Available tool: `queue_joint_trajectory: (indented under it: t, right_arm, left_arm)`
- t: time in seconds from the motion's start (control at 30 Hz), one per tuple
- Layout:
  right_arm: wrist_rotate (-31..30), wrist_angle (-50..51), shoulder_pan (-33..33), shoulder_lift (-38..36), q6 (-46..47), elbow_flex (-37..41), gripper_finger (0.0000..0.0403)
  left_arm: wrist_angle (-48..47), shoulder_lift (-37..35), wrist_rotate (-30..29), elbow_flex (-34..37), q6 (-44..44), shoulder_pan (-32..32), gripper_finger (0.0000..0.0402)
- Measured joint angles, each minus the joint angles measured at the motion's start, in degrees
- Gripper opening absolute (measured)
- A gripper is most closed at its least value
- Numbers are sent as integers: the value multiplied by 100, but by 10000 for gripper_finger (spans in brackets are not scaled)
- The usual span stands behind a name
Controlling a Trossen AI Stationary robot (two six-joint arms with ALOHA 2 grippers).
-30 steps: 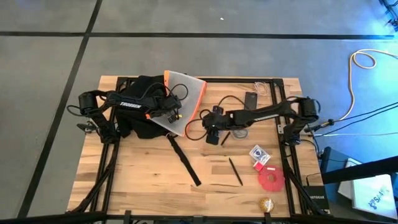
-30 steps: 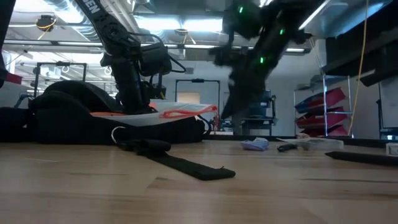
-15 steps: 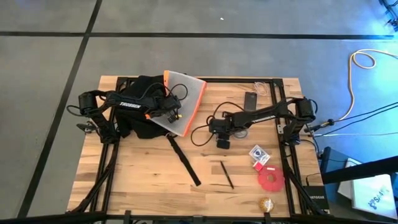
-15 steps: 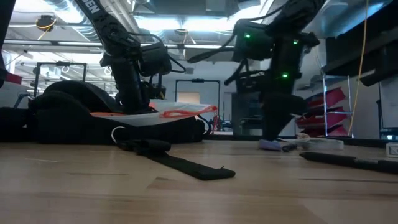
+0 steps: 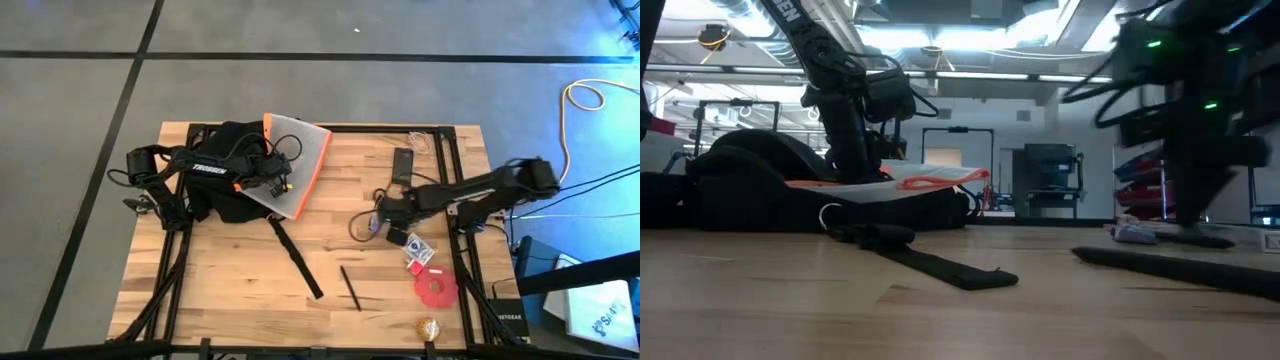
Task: Unpack backpack
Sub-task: Move the purple granola bar to the middle right of the table
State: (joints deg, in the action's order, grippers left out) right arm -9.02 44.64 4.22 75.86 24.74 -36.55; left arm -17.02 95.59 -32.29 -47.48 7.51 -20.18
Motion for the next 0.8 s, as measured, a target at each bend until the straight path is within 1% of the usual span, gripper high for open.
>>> queue_joint_trajectory:
  t: [0.1, 0.2, 0.27, 0.37, 0.47, 0.53, 0.63, 0.7, 0.8]
  right_arm:
    - [9, 355, 231, -666, 552, 378, 72]
    - [-136, 333, 409, -1264, 929, 518, 72]
    - [-245, 96, 500, -1563, 951, 531, 72]
    - [-352, -875, 570, -1782, 719, 533, 72]
    - [-364, -1945, 554, -1727, 265, 530, 72]
    - [-544, -2327, 548, -1598, -38, 526, 72]
    - [-731, -2212, 418, -1350, -372, 526, 72]
    - [-729, -2029, 277, -1136, -375, 527, 72]
    - [-674, -2150, 36, -782, -443, 528, 72]
  left_arm:
    - [9, 0, 0, 0, 38, 0, 4]
    - [13, 0, 1, 0, 90, 0, 4]
    - [18, 0, 0, 0, 88, 0, 4]
    - [42, 2, 2, 0, 105, 0, 4]
    - [100, 2, 2, 0, 107, 0, 4]
    - [148, 2, 17, 0, 111, 7, 4]
    - [149, 2, 15, 0, 121, 9, 4]
    - [150, 2, 16, 0, 111, 9, 4]
    - [176, 2, 17, 0, 109, 9, 4]
